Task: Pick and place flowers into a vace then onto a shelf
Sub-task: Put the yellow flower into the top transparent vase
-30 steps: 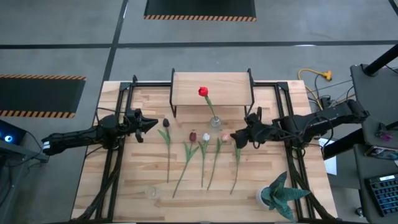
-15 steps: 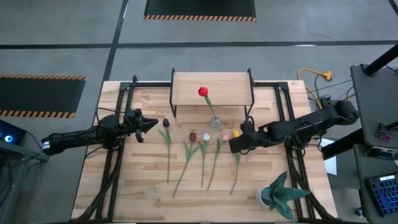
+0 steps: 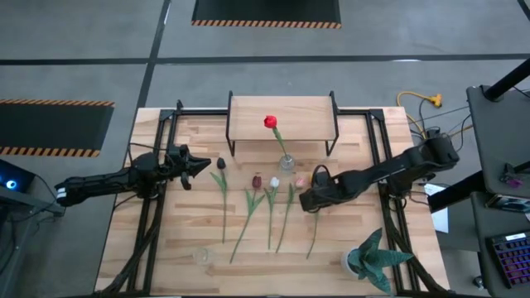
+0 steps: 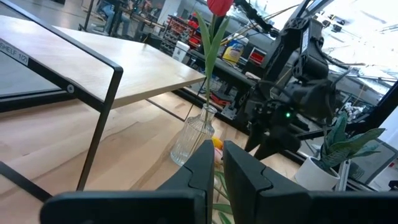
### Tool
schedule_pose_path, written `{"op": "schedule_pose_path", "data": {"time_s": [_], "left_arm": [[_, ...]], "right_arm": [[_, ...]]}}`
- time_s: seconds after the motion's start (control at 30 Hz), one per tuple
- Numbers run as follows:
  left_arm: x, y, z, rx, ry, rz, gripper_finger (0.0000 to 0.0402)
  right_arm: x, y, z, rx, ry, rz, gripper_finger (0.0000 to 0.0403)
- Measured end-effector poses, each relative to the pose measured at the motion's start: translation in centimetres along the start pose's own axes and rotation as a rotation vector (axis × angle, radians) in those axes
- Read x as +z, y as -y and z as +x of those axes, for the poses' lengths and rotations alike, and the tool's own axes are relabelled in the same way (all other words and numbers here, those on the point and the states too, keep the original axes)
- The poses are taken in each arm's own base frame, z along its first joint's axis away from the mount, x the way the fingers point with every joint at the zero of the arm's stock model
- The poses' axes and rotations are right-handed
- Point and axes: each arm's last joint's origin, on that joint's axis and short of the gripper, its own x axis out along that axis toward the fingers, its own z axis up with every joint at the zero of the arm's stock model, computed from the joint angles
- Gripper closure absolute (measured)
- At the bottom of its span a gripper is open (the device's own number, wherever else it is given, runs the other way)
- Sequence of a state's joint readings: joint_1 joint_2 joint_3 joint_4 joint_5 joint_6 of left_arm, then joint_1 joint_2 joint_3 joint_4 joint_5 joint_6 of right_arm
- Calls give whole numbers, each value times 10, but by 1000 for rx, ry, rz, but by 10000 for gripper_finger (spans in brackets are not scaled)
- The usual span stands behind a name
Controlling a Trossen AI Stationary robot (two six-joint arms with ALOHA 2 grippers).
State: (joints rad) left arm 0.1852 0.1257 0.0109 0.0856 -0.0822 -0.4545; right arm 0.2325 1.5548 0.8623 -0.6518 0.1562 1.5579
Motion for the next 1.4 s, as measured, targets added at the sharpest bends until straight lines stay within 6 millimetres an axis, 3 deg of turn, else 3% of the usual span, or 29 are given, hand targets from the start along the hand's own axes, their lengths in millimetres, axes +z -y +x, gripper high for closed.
{"op": "schedule_pose_path", "data": {"time_s": [0.43, 0.83, 1.4], "left_arm": [[0, 0, 0, 0, 0, 0, 385], [-1, 0, 0, 3, -6, 1, 385], [0, 0, 0, 2, -6, 1, 384]], "right_arm": [[-4, 0, 25, -89, -6, -7, 154], [-5, 1, 28, -114, -27, -64, 200], [-5, 6, 26, -149, -42, -84, 355]]}}
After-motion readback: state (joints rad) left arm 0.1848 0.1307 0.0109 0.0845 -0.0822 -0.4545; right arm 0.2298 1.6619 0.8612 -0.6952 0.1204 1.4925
